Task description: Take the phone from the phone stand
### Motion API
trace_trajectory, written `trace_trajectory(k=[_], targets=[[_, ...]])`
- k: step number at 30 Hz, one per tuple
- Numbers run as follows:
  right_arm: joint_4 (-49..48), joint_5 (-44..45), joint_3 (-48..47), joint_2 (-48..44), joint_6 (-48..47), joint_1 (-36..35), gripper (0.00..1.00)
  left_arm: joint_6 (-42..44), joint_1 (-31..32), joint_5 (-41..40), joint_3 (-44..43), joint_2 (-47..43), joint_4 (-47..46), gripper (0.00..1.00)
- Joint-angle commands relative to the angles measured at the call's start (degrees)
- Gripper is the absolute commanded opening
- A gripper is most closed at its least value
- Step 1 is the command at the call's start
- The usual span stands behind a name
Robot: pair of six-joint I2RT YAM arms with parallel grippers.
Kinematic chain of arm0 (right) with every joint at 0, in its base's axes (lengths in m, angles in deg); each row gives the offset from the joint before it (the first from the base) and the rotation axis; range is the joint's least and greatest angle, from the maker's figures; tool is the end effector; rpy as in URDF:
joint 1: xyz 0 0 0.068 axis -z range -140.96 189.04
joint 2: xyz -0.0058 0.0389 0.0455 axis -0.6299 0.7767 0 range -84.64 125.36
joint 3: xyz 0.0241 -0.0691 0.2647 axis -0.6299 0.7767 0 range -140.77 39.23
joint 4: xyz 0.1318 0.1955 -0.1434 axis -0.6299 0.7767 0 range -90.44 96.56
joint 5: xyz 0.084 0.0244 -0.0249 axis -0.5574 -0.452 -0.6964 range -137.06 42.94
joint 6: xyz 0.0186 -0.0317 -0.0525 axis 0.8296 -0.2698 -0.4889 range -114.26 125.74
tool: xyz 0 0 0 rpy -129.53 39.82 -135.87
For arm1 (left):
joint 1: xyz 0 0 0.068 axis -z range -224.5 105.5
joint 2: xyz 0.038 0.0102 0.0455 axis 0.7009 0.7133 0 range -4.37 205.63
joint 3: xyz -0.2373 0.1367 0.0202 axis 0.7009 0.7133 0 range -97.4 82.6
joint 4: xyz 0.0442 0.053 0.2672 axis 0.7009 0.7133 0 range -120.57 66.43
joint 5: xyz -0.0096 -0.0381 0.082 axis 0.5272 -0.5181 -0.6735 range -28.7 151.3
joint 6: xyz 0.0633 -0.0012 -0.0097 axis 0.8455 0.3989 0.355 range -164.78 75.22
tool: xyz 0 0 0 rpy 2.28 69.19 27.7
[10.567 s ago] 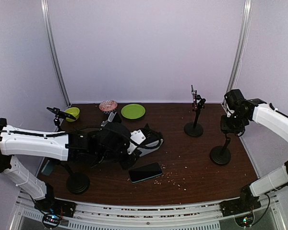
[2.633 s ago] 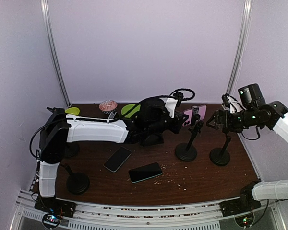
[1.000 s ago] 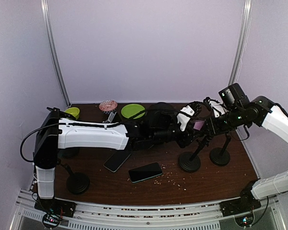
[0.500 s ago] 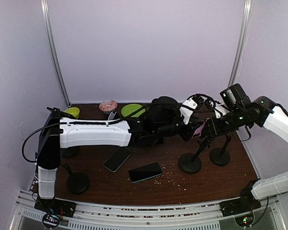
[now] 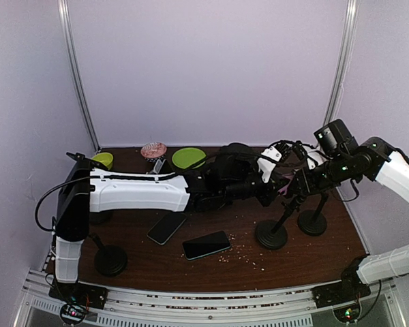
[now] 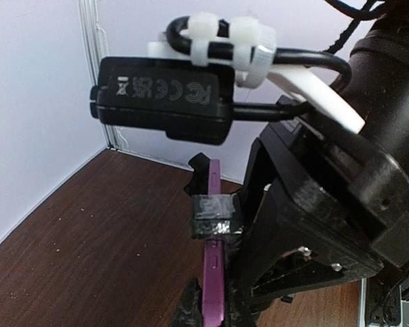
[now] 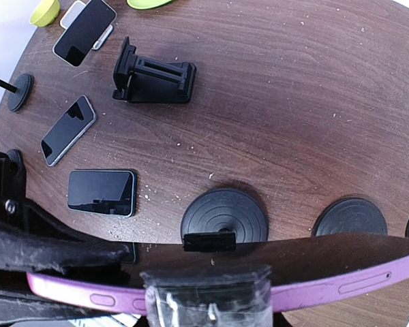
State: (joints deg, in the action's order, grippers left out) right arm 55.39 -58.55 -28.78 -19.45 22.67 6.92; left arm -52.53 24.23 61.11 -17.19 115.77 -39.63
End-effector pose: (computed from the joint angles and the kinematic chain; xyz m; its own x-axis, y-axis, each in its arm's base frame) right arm 0.1976 0.1356 0.3295 -0.8285 -0.1832 -0.5291 -0.3985 0.8567 0.3274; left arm 0.1959 -0.5028 0.2850 -0.1960 0.1314 -0.9718 0.9126 0.3871 -0.1317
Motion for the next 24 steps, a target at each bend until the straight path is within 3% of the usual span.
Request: trace_trajectory(k=[1, 24], targets=[[-2.6, -1.8, -2.4, -1.7, 1.5, 0.0, 0.00, -0.7, -0.2, 2.4, 1.3, 0.7, -2.0, 0.00], [1.8, 4.9, -10.1, 3.6, 2.3, -0.1, 0.00, -1.3, -0.2, -0.5, 15.6, -13.9, -3.3, 0.00]])
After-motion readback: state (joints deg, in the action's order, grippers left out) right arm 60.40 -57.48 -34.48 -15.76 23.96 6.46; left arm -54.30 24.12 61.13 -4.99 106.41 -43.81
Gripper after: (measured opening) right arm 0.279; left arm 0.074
